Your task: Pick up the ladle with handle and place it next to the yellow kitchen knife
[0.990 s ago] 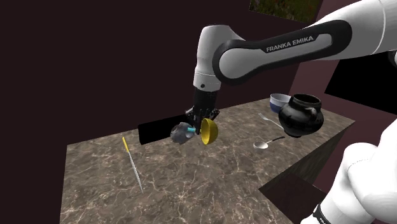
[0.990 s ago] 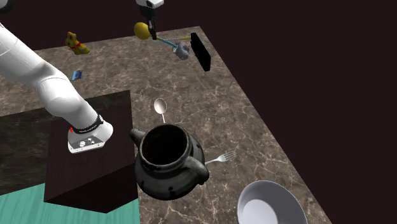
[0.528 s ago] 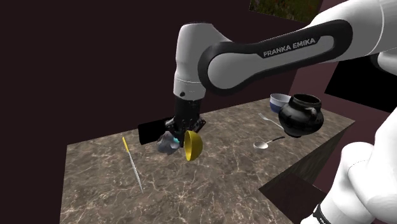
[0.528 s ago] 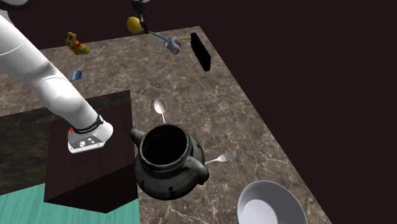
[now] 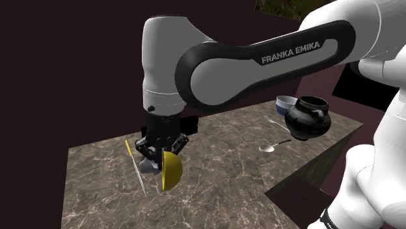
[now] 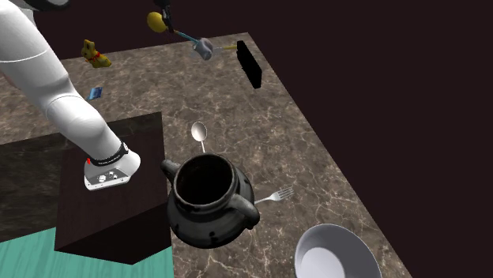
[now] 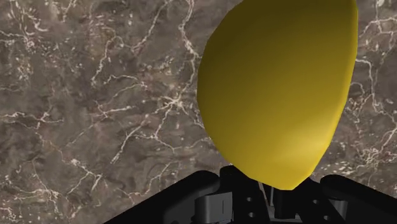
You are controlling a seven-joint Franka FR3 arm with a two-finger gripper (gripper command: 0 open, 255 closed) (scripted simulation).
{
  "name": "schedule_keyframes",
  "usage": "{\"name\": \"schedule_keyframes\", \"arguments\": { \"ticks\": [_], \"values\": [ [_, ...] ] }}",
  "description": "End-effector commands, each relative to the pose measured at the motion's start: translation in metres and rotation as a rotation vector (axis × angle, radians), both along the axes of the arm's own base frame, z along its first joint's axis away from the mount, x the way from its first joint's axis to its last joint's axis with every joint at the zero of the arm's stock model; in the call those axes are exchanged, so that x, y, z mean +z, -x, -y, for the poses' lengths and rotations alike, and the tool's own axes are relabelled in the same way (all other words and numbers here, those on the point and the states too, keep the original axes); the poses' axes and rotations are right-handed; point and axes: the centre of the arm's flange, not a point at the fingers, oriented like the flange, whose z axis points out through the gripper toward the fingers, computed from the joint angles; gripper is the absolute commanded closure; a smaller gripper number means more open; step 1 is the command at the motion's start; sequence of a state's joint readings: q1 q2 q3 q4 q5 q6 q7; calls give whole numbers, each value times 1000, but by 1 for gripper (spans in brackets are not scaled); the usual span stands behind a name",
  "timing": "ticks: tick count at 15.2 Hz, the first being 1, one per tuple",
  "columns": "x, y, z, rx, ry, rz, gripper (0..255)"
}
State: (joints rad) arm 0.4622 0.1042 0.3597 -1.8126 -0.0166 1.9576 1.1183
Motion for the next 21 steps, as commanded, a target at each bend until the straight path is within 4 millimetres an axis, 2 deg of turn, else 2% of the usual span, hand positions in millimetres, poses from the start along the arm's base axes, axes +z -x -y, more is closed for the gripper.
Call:
{"name": "schedule_keyframes", "arguments": {
  "ticks": [1,3,21],
  "values": [
    [2,4,-26,-2,-1,1,255],
    [2,10,-55,-2,-1,1,255],
    [-93,10,-55,-2,-1,1,255]
  ]
}}
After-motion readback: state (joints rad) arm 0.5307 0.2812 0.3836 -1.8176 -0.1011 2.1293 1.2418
